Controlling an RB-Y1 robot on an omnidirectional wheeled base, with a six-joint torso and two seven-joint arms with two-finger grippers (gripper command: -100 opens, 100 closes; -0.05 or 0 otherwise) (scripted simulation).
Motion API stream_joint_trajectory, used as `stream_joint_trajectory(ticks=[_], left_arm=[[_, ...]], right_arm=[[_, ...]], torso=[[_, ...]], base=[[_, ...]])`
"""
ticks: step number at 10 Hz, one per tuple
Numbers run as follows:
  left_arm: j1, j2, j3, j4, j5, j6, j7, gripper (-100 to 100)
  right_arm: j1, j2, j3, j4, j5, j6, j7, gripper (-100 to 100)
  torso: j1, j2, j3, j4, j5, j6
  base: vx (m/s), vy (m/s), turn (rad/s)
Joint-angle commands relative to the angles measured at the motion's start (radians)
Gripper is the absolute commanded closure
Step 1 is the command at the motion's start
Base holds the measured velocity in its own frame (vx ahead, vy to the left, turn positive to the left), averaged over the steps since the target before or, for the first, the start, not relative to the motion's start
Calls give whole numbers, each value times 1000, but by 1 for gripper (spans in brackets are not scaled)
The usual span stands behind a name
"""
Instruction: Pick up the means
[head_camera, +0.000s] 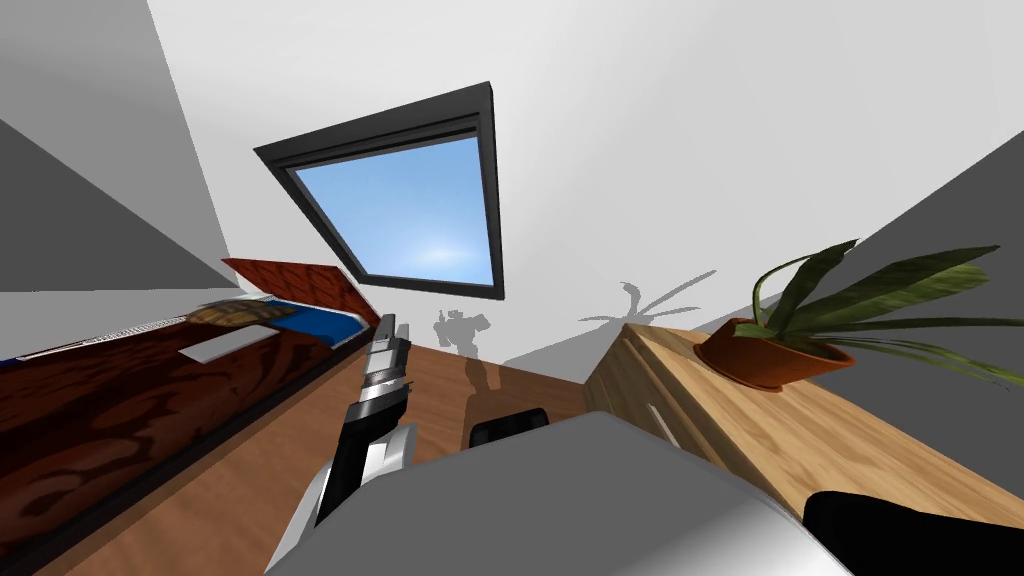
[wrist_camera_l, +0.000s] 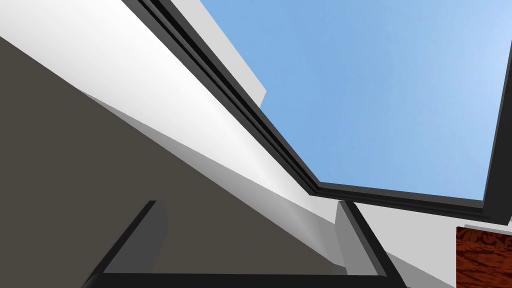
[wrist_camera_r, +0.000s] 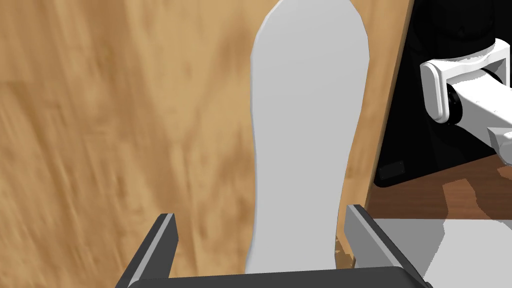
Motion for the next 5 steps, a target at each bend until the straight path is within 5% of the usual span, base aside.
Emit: stream_joint_trajectory(ticks=[1, 2, 5], left_arm=[[0, 0, 0, 0, 0, 0, 0, 0], [0, 0, 0, 0, 0, 0, 0, 0], [0, 0, 0, 0, 0, 0, 0, 0]], right_arm=[[-8, 3, -1, 45, 2, -11, 2, -100], [-60, 15, -9, 82, 17, -59, 16, -100], [-60, 15, -9, 137, 17, -61, 16, -100]], torso=[[0, 0, 0, 0, 0, 0], [-1, 0, 0, 0, 0, 0], [-2, -1, 0, 2, -3, -1]], base=[[5, 27, 0], [6, 51, 87], [0, 23, 16]])
